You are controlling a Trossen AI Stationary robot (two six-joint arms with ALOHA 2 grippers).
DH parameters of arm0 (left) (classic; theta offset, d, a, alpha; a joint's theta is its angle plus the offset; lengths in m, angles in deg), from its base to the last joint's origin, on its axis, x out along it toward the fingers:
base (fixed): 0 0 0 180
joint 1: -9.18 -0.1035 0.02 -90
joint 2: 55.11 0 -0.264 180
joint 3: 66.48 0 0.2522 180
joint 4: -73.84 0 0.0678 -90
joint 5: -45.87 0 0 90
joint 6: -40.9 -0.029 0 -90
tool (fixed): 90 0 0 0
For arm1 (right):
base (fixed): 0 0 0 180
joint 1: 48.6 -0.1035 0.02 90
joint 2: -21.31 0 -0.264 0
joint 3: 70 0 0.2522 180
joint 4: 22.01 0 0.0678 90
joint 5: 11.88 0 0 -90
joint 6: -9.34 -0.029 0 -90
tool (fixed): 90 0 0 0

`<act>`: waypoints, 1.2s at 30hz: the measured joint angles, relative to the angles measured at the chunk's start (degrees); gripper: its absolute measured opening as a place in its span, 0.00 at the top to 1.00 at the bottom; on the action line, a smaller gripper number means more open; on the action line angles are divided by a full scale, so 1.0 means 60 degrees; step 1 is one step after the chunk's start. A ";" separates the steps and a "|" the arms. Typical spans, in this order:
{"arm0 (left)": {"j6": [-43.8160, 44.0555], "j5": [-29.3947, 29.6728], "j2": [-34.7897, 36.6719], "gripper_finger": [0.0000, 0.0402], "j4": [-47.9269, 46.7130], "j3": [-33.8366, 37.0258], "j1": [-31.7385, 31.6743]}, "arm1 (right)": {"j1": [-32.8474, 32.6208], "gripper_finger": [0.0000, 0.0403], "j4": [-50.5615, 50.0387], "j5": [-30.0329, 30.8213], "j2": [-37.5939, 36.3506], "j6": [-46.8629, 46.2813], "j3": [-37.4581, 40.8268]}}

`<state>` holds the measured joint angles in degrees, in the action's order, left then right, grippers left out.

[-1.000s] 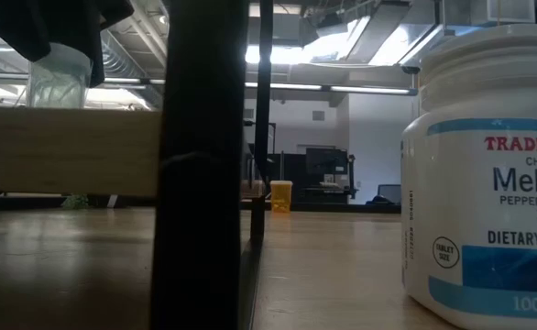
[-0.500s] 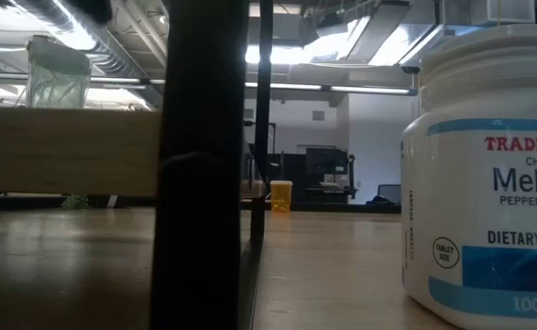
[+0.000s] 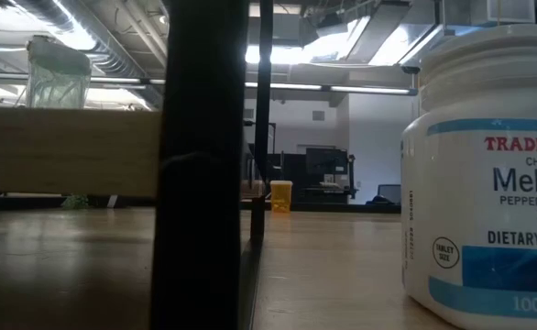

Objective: Pick and place medicine bottles onto shelf by color
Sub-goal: Adjust the big orange pill bottle on the table

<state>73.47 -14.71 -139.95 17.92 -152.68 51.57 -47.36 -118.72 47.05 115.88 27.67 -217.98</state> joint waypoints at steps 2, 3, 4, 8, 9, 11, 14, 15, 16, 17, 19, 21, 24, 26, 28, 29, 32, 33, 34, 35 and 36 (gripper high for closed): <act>-0.0006 -0.0016 0.0188 0.51 0.0031 0.0003 -0.0243 | -0.0001 0.54 -0.0002 0.0000 0.0000 0.0000 0.0000; 0.0020 -0.0146 0.0286 0.51 0.0038 0.0003 -0.0422 | 0.0002 0.54 0.0002 0.0000 0.0000 0.0000 0.0000; 0.0027 -0.0333 0.0361 0.51 0.0034 0.0003 -0.0605 | -0.0002 0.54 0.0000 0.0000 0.0000 0.0000 0.0000; -0.0017 -0.1126 0.0872 0.51 0.0033 0.0003 -0.1304 | 0.0002 0.54 0.0002 0.0000 0.0000 0.0000 -0.0004; -0.0046 -0.1226 0.1010 0.51 0.0007 0.0003 -0.1453 | 0.0001 0.54 0.0002 0.0000 0.0000 0.0000 -0.0004; -0.0332 -0.1324 0.1228 0.51 -0.0047 0.0003 -0.1813 | -0.0001 0.54 0.0002 0.0000 0.0000 0.0000 -0.0004; -0.0987 -0.1324 0.1621 0.51 -0.0117 0.0003 -0.2328 | 0.0002 0.54 0.0002 0.0000 0.0000 0.0000 -0.0003; -0.1114 -0.1324 0.1761 0.51 -0.0143 0.0003 -0.2520 | 0.0002 0.54 0.0002 0.0000 0.0000 0.0000 -0.0004; -0.1250 -0.1349 0.1877 0.51 -0.0142 0.0003 -0.2729 | 0.0002 0.54 0.0002 0.0000 0.0000 0.0000 -0.0003; -0.1365 -0.1360 0.1968 0.51 -0.0149 0.0003 -0.2951 | 0.0002 0.54 0.0002 0.0000 0.0000 0.0000 -0.0001; -0.1633 -0.1372 0.2123 0.51 -0.0159 0.0003 -0.3421 | -0.0001 0.54 0.0002 0.0000 0.0000 0.0000 -0.0003; -0.2121 -0.1663 0.2260 0.51 -0.0160 0.0003 -0.3972 | 0.0002 0.54 0.0002 0.0000 0.0000 0.0000 -0.0004; -0.2784 -0.2374 0.2327 0.51 -0.0282 0.0003 -0.4904 | 0.0002 0.54 0.0004 0.0000 0.0000 0.0000 -0.0002; -0.2976 -0.2647 0.2316 0.51 -0.0306 0.0003 -0.5520 | 0.0000 0.54 0.0004 0.0000 0.0000 0.0000 -0.0002; -0.3249 -0.2812 0.2316 0.51 -0.0308 0.0003 -0.6109 | 0.0002 0.54 0.0005 0.0000 0.0000 -0.0003 -0.0003; -0.3352 -0.2828 0.2316 0.51 -0.0309 0.0003 -0.6371 | 0.0001 0.54 0.0003 0.0000 0.0000 0.0000 -0.0002; -0.3517 -0.2847 0.2316 0.51 -0.0301 0.0003 -0.7023 | -0.0001 0.54 0.0005 0.0000 0.0000 -0.0003 -0.0004; -0.3521 -0.2854 0.2316 0.51 -0.0305 0.0003 -0.7227 | 0.0001 0.54 0.0004 0.0000 0.0000 0.0012 -0.0004; -0.3525 -0.2854 0.2316 0.51 -0.0312 0.0003 -0.7413 | 0.0002 0.54 0.0004 0.0000 0.0000 0.0042 -0.0004; -0.3525 -0.2854 0.2316 0.51 -0.0318 0.0003 -0.7578 | 0.0006 0.54 0.0010 0.0000 0.0000 0.0070 -0.0004; -0.3521 -0.2851 0.2313 0.51 -0.0325 0.0003 -0.7714 | 0.0008 0.54 0.0028 0.0034 0.0000 0.0142 -0.0003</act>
<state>52.34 -31.81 -126.07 15.96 -152.66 5.28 -47.31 -118.55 47.26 115.88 28.52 -217.99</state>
